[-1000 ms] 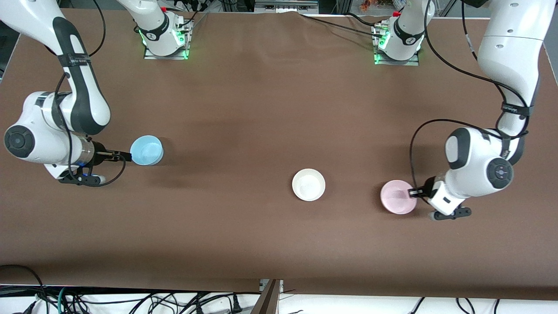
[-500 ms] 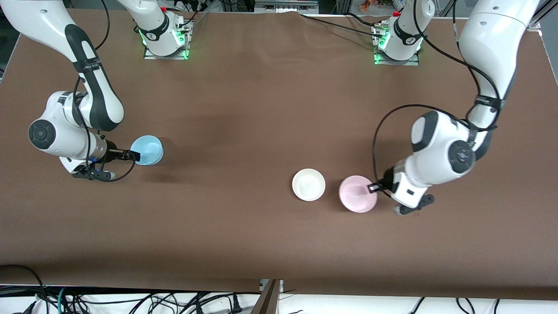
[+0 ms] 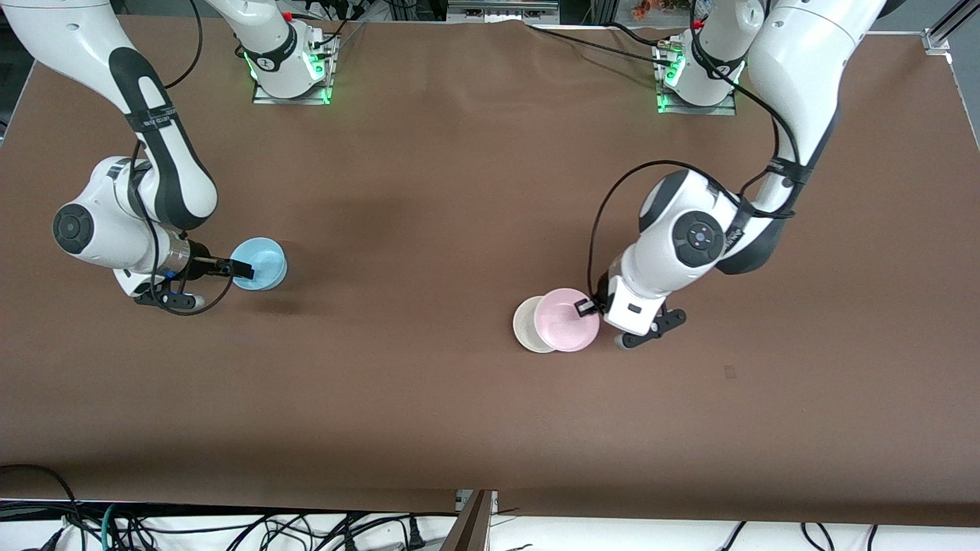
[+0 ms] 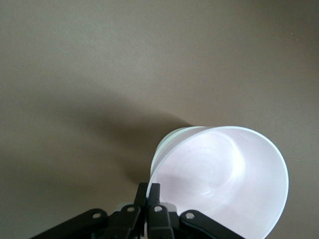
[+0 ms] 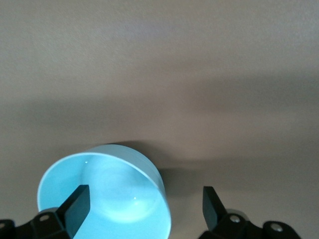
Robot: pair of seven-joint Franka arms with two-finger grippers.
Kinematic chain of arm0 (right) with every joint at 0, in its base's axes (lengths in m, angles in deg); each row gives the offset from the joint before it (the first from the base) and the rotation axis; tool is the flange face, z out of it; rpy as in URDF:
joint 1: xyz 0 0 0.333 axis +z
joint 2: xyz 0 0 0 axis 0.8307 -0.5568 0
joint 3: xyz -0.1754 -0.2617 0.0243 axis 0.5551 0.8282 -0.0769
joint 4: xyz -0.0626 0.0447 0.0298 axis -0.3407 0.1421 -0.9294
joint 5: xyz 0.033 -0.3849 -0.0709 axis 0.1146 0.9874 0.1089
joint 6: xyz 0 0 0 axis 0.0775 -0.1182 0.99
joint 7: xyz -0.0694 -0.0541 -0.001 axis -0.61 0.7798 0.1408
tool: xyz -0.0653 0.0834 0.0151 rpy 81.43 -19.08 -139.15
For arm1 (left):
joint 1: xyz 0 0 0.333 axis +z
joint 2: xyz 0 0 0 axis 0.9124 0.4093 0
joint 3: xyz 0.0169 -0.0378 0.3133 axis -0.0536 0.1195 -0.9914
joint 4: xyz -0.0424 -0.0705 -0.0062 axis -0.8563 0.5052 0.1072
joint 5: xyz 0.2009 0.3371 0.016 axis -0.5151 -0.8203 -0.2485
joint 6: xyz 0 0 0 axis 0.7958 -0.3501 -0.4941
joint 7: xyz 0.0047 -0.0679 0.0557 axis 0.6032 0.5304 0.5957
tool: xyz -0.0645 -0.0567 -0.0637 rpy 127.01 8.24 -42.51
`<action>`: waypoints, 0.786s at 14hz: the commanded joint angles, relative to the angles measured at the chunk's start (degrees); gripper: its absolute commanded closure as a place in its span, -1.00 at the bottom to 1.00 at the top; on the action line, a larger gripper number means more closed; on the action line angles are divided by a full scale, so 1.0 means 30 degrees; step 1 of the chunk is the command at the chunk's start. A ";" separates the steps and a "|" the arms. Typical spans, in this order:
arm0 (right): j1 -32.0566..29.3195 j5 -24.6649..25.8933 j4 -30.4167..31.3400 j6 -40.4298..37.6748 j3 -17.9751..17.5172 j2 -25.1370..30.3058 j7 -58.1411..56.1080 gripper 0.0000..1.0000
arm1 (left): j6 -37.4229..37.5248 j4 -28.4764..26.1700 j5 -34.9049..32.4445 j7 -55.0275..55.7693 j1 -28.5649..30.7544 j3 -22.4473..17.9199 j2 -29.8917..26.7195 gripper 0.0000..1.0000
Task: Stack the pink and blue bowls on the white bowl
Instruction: 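Lower the pink bowl onto the white bowl with the left gripper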
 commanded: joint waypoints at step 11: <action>-0.0495 -0.0896 0.0959 0.0372 -0.0175 -0.0194 -0.1650 -0.34 | -0.2708 -0.0329 -0.0705 0.1976 -0.1291 -0.0502 0.1508 1.00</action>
